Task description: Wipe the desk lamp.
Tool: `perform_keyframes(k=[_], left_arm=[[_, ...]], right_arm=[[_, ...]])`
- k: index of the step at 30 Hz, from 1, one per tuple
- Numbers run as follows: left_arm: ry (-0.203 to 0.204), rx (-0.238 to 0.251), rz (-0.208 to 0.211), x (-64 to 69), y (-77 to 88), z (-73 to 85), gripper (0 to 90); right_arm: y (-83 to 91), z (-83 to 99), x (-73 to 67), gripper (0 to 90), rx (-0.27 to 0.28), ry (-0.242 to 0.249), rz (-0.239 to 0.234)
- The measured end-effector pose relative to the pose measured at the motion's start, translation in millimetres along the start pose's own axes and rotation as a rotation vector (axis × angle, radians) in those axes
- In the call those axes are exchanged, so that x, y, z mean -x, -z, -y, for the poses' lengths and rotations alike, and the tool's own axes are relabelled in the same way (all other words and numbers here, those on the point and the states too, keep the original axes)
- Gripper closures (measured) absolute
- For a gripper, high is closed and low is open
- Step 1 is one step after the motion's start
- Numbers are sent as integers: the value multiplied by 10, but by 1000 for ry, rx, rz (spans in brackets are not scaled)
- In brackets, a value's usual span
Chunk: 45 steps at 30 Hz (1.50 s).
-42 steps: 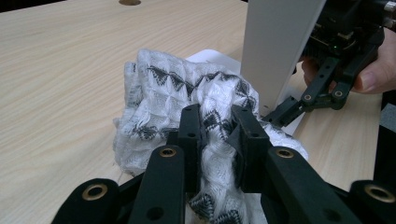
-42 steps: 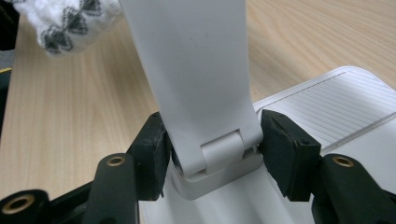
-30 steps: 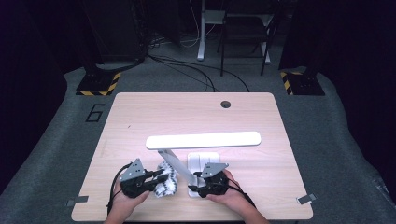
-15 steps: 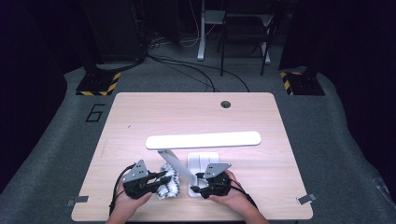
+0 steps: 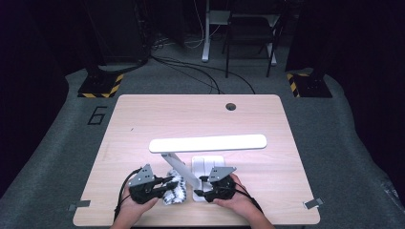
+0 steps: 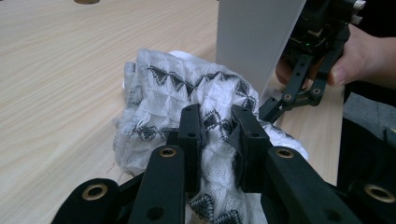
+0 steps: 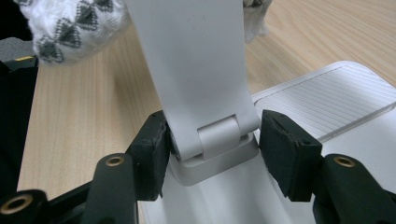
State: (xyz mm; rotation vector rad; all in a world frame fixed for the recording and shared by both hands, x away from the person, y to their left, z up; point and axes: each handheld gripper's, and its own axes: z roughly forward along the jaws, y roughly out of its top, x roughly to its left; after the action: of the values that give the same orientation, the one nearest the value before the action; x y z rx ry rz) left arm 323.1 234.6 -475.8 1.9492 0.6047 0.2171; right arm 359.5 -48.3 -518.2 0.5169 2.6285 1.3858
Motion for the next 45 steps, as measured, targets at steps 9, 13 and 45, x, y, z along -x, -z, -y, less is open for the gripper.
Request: perform_keyframes(k=[9,13,45], left_arm=[[-7,7,11,47,-24,-47,756],[-9,16,25,76,8,-85,758],[5,75,44,88,56,-208,763]], right_arm=[[-1,10,-3,441,7,-6,11],[-3,8,-8,441,6,-7,9],[-36,9,-18,453,15,30,19]])
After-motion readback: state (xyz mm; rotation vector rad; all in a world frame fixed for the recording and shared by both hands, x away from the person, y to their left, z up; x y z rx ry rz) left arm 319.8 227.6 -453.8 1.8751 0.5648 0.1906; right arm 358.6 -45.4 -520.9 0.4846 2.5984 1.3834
